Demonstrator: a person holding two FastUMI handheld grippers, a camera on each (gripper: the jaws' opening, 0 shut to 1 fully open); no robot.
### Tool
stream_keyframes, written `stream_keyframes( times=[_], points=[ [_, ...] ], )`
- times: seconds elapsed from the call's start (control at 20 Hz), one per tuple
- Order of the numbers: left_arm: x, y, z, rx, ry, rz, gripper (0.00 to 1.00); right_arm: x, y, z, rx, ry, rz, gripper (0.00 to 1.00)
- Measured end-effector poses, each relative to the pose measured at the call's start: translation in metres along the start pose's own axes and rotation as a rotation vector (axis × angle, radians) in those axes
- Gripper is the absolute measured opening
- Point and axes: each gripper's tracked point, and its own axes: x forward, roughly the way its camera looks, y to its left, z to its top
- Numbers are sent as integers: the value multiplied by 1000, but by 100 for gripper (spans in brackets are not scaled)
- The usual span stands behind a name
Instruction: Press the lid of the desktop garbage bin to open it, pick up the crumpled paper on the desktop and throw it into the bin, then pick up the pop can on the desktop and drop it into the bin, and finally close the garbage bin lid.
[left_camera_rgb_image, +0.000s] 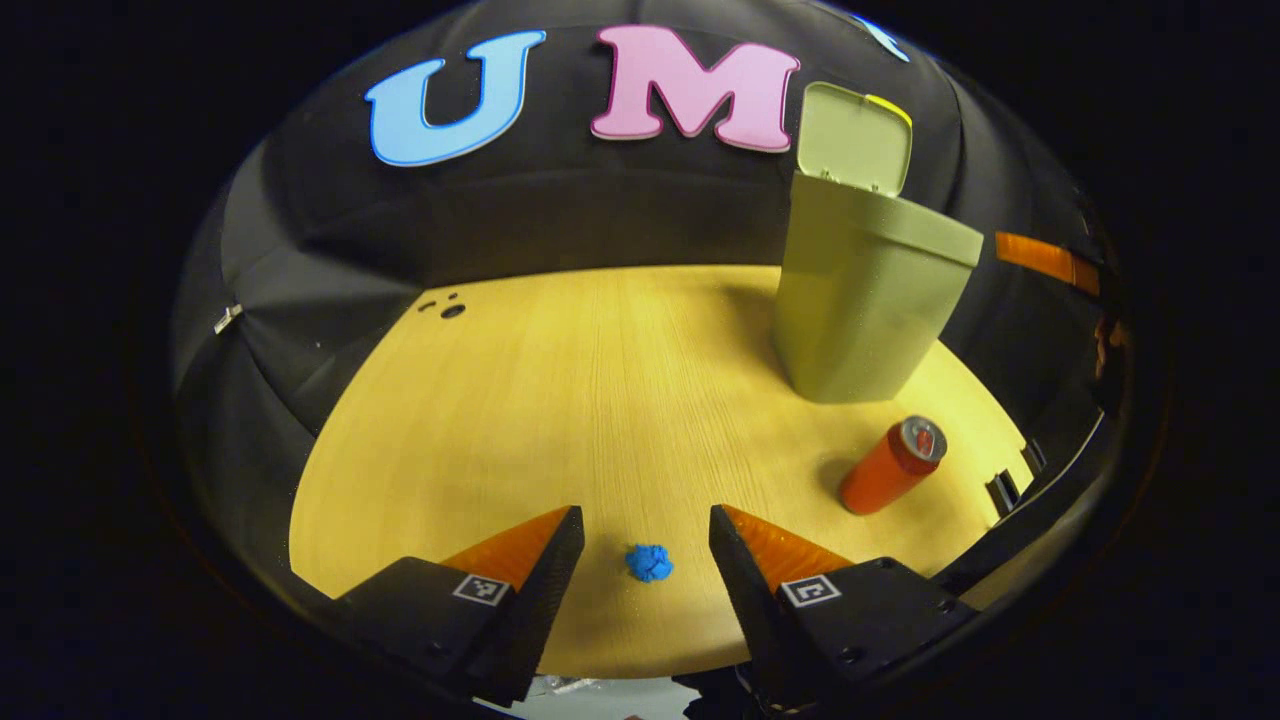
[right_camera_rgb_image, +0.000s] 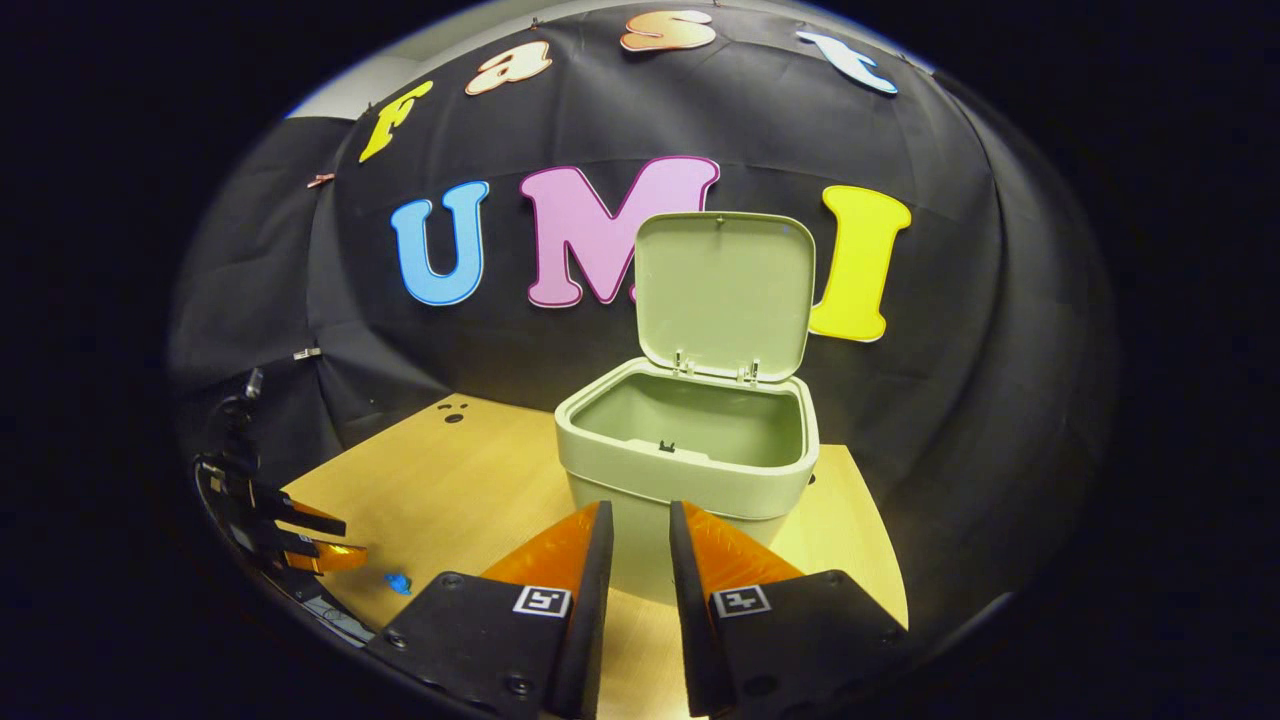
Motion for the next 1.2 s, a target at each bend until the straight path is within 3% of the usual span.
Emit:
stream_keyframes(
  times=[0.6, 0.65, 0.7, 0.85, 0.9, 1.0, 1.05, 1.2],
  points=[
    [47, -1, -56, 35, 141, -17, 73, -19, -9, -18, -4, 81, -13, 37],
    [50, -2, -59, 40, 150, -19, 67, -21, -10, -20, -5, 91, -15, 37],
    [53, -3, -61, 44, 159, -21, 71, -22, -10, -22, -5, 97, -17, 37],
    [59, -4, -67, 52, 180, -40, 56, -28, -12, -26, 1, 112, -15, 38],
    [61, -6, -67, 56, 182, -48, 59, -29, -12, -27, 0, 114, -16, 38],
    [61, -4, -67, 73, 183, -43, 49, -31, -12, -30, 1, 119, -18, 38],
    [60, -3, -65, 80, 178, -40, 33, -31, -11, -30, 5, 121, -17, 38],
    [56, -1, -57, 78, 163, -42, 25, -30, -6, -34, 11, 127, -2, 36]
  ],
)
